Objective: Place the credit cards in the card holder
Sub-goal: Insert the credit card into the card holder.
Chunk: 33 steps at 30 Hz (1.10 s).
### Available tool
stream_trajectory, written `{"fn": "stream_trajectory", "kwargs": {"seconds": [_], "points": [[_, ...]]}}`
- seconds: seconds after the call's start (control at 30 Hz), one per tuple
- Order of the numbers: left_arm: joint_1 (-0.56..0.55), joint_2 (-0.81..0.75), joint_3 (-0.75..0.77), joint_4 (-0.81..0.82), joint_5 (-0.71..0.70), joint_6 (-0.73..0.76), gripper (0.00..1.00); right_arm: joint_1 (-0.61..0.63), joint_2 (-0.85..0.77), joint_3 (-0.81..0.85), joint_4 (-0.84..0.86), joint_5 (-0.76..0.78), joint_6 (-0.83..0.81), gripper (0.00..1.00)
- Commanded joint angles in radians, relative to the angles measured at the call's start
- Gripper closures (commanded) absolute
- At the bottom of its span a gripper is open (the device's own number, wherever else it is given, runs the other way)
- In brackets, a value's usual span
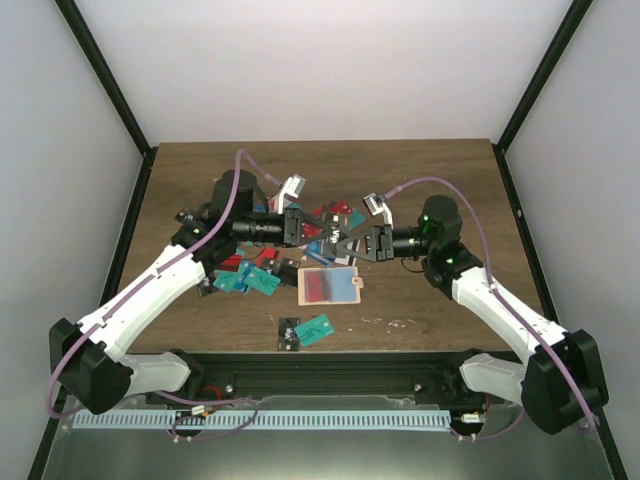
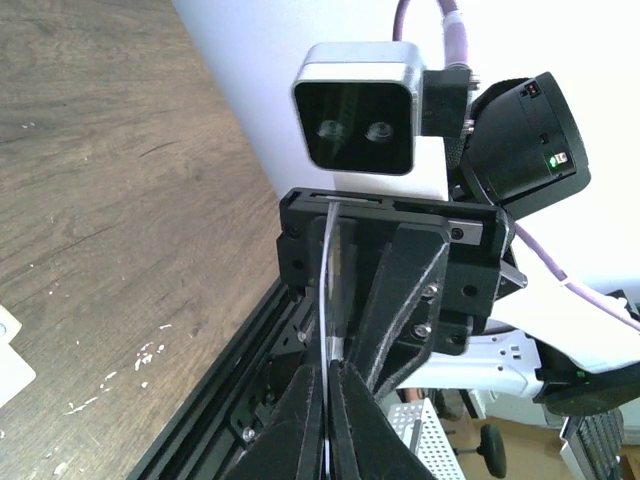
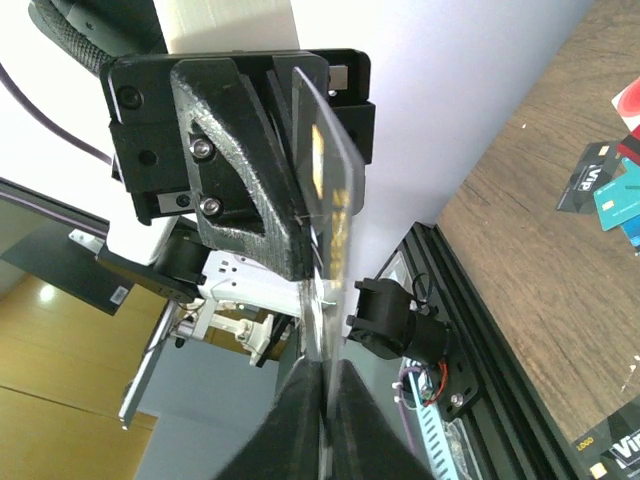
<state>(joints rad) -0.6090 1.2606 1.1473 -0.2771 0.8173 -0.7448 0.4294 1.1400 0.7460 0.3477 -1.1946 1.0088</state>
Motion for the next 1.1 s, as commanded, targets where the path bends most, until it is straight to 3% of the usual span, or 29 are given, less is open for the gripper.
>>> {"fn": "stream_trajectory", "kwargs": {"seconds": [0.0,0.03,0.1,0.37,0.6,0.9,1.07], "points": [[0.002,-0.02,-0.003,-0.024,-0.023,0.007,0.96,-0.009,0.017,0.02,-0.064,0.028,-0.048,0.74],[0.006,-0.017,0.005,-0.057,-0.048,0.02,0.96,-0.008,0.02,0.03,-0.112,0.045,-0.079,0.63],[0.016,-0.011,0.015,-0.131,-0.101,0.055,0.96,-0.009,0.023,0.046,-0.221,0.084,-0.149,0.54],[0.067,0.005,0.009,-0.388,-0.306,0.166,0.96,0.013,0.065,0.051,-0.493,0.278,-0.319,0.53],[0.138,0.037,-0.008,-0.544,-0.487,0.226,0.96,0.137,0.17,0.083,-0.614,0.493,-0.368,0.64],[0.176,0.045,-0.071,-0.577,-0.501,0.271,0.96,0.247,0.357,0.163,-0.683,0.653,-0.41,0.71],[0.182,0.051,-0.105,-0.579,-0.506,0.281,0.96,0.281,0.443,0.217,-0.735,0.757,-0.427,0.82]]}}
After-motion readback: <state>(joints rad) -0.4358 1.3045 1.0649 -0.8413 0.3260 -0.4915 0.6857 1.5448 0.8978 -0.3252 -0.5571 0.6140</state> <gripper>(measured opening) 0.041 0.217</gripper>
